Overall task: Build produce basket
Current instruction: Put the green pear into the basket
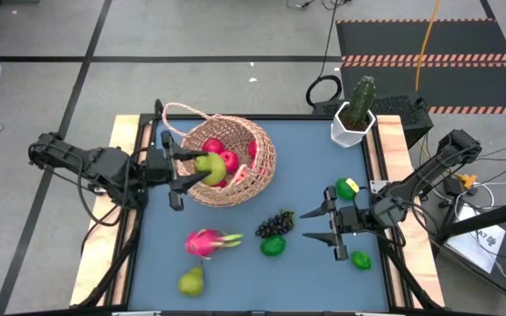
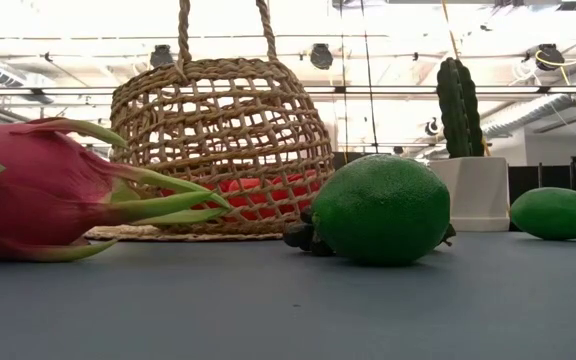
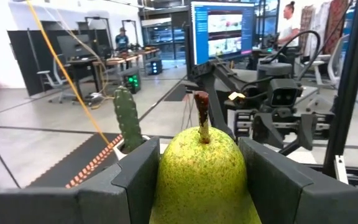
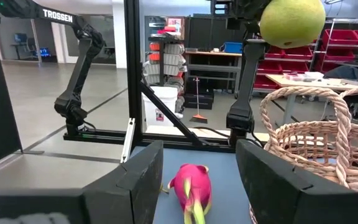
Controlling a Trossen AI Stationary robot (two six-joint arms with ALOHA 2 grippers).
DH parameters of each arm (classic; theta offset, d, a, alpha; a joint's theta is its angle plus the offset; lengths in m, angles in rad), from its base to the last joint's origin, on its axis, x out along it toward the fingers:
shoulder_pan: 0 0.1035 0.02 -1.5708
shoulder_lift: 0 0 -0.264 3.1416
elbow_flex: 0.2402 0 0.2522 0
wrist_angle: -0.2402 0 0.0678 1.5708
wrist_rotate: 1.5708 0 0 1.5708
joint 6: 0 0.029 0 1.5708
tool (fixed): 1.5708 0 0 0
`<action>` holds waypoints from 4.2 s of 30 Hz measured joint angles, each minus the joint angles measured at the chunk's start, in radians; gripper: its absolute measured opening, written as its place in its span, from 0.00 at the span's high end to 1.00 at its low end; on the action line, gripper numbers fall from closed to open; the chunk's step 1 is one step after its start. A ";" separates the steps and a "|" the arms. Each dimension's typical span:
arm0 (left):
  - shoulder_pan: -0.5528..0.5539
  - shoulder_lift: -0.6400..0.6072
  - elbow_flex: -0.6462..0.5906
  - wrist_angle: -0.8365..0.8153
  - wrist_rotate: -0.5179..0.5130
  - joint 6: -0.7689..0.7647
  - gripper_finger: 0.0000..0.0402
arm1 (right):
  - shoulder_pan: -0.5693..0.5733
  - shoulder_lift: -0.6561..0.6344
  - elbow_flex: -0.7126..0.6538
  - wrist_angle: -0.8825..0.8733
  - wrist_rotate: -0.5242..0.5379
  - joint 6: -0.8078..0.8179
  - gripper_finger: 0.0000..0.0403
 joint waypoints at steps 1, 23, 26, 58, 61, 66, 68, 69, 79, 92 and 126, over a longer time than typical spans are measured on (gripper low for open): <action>0.000 0.000 0.000 0.000 -0.005 0.000 0.47 | 0.000 0.000 0.000 0.000 0.000 0.000 0.51; 0.063 0.003 0.000 -0.067 -0.105 0.026 0.47 | 0.000 0.000 0.000 0.000 0.000 0.000 0.51; 0.117 0.003 0.000 -0.072 -0.119 0.038 0.47 | 0.000 0.000 0.000 0.000 0.000 0.000 0.51; 0.513 0.311 -0.001 -0.306 0.018 -0.204 0.47 | 0.000 0.000 -0.001 -0.010 0.000 -0.009 0.51; 0.516 0.327 -0.001 -0.307 0.021 -0.218 0.47 | 0.000 0.000 -0.001 -0.015 0.000 -0.008 0.51; 0.538 0.368 0.000 -0.304 0.028 -0.241 0.47 | 0.000 0.000 -0.001 -0.015 0.000 -0.023 0.51; 0.549 0.388 0.000 -0.283 0.057 -0.244 0.47 | 0.000 0.000 -0.001 -0.015 0.000 -0.024 0.51; 0.555 0.396 0.000 -0.278 0.073 -0.244 0.47 | 0.000 0.000 -0.001 -0.014 0.000 -0.024 0.51; 0.563 0.450 0.000 -0.249 0.105 -0.239 0.44 | 0.000 0.000 -0.001 -0.008 0.000 -0.024 0.51; 0.547 0.438 0.000 -0.232 0.103 -0.249 0.28 | 0.000 0.000 -0.001 -0.012 0.000 -0.024 0.51; -0.211 0.123 -0.001 -0.346 -0.175 -0.349 0.48 | 0.000 0.000 -0.001 -0.023 -0.001 -0.023 0.51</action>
